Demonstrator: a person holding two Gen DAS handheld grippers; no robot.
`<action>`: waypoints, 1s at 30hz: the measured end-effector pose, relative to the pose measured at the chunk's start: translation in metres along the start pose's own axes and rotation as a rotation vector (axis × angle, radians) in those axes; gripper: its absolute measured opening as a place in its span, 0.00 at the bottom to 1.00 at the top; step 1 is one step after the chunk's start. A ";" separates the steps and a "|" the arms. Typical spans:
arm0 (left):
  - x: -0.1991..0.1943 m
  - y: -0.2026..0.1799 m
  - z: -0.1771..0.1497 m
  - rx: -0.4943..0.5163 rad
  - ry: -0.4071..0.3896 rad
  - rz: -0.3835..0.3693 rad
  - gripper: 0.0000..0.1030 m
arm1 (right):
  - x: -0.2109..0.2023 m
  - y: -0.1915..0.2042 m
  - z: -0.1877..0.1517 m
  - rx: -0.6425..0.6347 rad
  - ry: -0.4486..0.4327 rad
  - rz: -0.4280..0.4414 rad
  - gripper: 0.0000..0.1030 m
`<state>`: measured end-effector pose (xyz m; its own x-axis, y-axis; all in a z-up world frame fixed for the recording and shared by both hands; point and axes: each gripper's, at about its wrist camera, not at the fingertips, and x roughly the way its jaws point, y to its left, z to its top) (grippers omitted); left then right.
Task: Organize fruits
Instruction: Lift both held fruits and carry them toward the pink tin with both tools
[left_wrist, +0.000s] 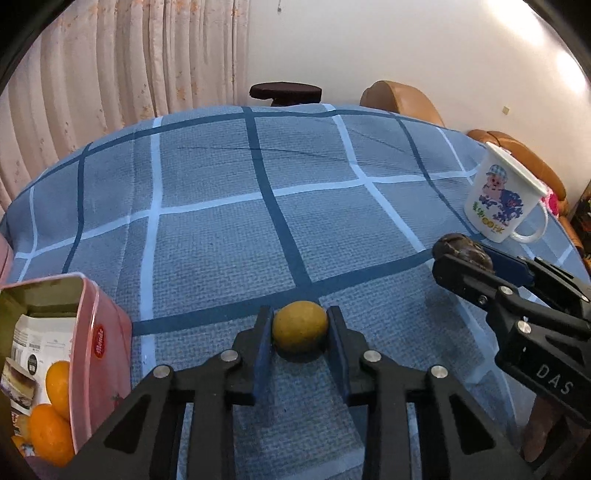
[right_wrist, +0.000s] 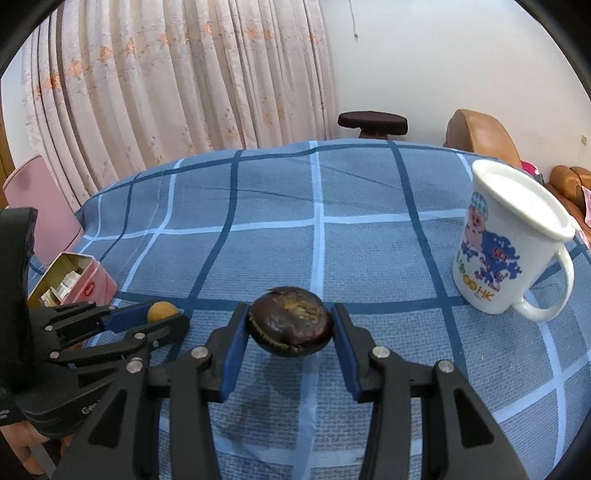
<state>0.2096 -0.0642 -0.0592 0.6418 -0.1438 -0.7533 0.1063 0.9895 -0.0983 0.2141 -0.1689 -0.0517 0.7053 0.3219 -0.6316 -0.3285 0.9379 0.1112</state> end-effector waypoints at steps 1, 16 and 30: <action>-0.001 0.001 -0.001 -0.003 -0.002 -0.006 0.30 | -0.001 0.001 0.000 -0.007 -0.006 0.003 0.46; -0.032 -0.006 -0.009 0.027 -0.139 0.042 0.30 | -0.020 0.004 -0.002 -0.022 -0.092 -0.011 0.46; -0.050 -0.006 -0.014 0.021 -0.237 0.060 0.30 | -0.032 0.011 -0.004 -0.056 -0.163 -0.039 0.46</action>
<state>0.1662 -0.0628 -0.0295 0.8074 -0.0875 -0.5834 0.0770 0.9961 -0.0429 0.1855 -0.1691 -0.0330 0.8093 0.3066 -0.5010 -0.3304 0.9429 0.0433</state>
